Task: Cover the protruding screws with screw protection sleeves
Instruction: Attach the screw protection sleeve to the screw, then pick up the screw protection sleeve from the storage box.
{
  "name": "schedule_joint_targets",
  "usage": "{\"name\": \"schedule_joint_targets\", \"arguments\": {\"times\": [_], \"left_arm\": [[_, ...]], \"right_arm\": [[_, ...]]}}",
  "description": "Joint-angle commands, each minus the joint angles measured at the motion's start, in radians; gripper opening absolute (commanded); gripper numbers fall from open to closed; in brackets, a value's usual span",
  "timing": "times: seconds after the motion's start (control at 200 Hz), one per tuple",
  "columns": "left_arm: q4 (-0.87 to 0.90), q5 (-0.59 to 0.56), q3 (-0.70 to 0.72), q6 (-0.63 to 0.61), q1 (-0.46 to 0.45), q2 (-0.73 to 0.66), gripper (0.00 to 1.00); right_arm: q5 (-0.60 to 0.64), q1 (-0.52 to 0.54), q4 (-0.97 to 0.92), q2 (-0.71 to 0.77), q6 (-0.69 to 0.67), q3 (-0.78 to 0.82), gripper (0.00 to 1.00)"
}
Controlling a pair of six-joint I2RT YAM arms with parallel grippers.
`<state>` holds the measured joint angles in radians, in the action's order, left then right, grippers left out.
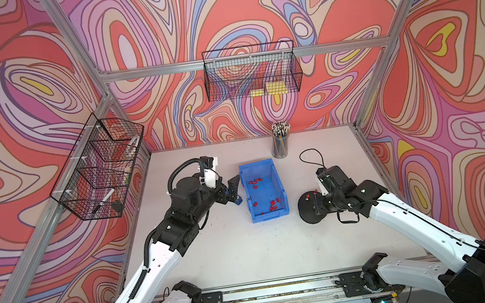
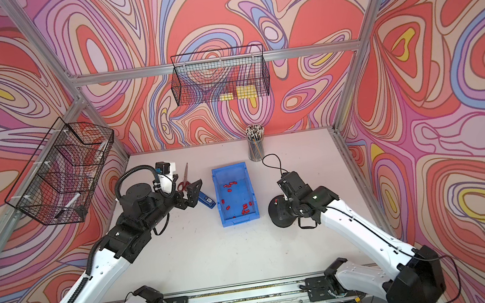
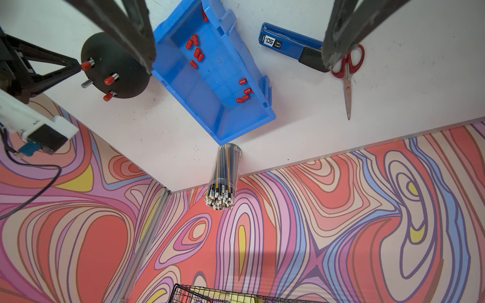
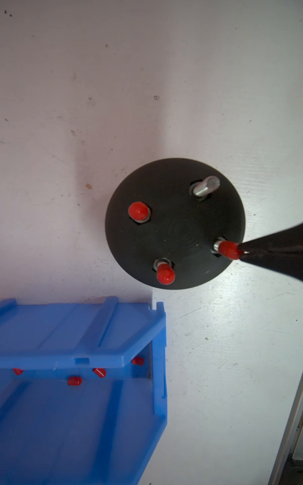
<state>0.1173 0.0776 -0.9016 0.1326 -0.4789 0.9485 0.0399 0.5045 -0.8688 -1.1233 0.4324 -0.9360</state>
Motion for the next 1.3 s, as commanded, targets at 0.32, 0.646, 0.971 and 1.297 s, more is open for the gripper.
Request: {"name": "schedule_joint_targets", "arguments": {"times": [0.32, 0.646, 0.971, 1.297], "left_arm": [[0.01, -0.005, -0.03, -0.005, -0.002, -0.007, 0.99], [0.052, -0.183, -0.04, -0.022, 0.0, 0.006, 0.99], [0.14, -0.248, -0.071, 0.032, 0.073, 0.051, 0.99], [0.133, -0.187, -0.068, 0.08, 0.12, 0.075, 0.99]], "right_arm": [[-0.004, -0.003, -0.086, -0.01, 0.012, -0.224, 0.05], [-0.001, 0.155, 0.067, -0.261, -0.007, -0.391, 0.14], [0.016, 0.222, 0.26, -0.532, -0.027, -0.421, 0.21], [0.007, 0.224, 0.404, -0.706, -0.113, -0.457, 0.21]]}}
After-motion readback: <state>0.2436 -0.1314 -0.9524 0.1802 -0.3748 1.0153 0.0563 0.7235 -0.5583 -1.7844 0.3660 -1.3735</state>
